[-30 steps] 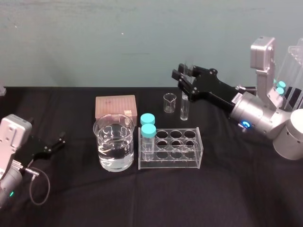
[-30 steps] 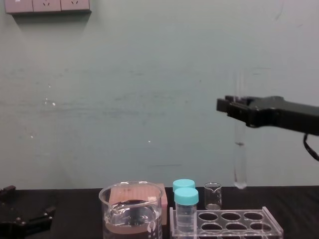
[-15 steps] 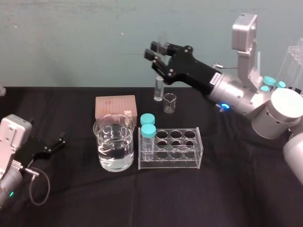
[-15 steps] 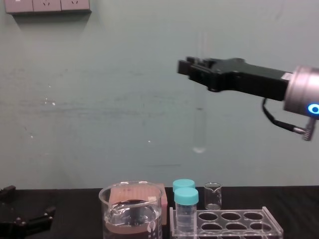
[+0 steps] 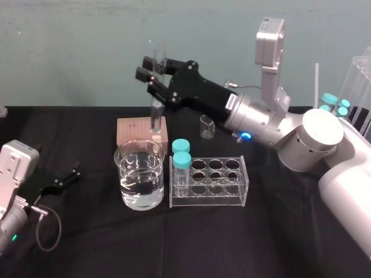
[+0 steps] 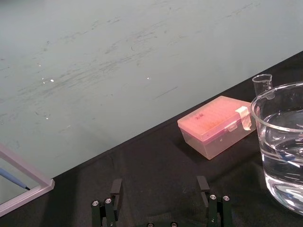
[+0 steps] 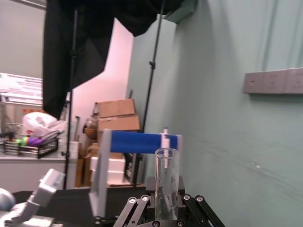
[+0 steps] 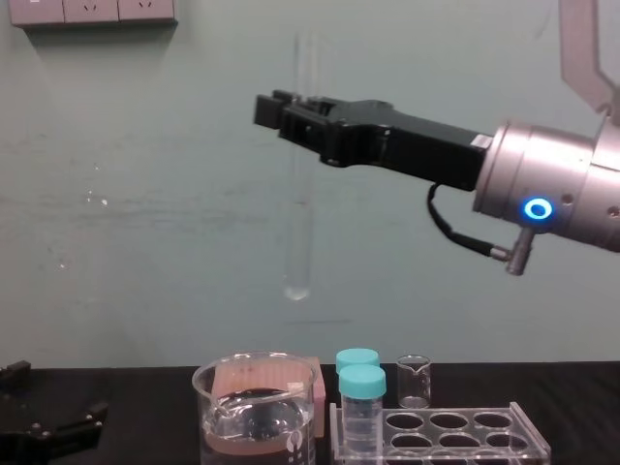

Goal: Hold the test tube with one hand and immerse one end into the beaker, then return it to the test tube rack.

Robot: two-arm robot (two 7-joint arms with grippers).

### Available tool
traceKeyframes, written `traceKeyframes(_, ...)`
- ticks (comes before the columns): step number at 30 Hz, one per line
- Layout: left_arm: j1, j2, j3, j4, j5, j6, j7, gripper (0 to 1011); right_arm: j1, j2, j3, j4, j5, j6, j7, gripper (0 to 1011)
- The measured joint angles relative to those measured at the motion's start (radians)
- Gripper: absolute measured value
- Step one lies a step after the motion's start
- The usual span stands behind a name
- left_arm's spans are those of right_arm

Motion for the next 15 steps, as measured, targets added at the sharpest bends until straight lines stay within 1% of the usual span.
traceKeyframes(5, 0.000, 0.000, 0.000, 0.000, 0.000, 0.000, 0.000, 1000, -0.007, -0.003, -0.028, 0.002, 0.016, 0.009, 0.020, 242)
traceKeyframes(8, 0.000, 0.000, 0.000, 0.000, 0.000, 0.000, 0.000, 1000, -0.010, -0.002, -0.037, 0.006, 0.019, 0.015, 0.024, 241)
traceKeyframes(10, 0.000, 0.000, 0.000, 0.000, 0.000, 0.000, 0.000, 1000, -0.015, -0.001, -0.051, 0.018, 0.023, 0.024, 0.027, 241)
traceKeyframes(15, 0.000, 0.000, 0.000, 0.000, 0.000, 0.000, 0.000, 1000, -0.017, -0.004, -0.066, 0.046, 0.025, 0.033, 0.032, 241)
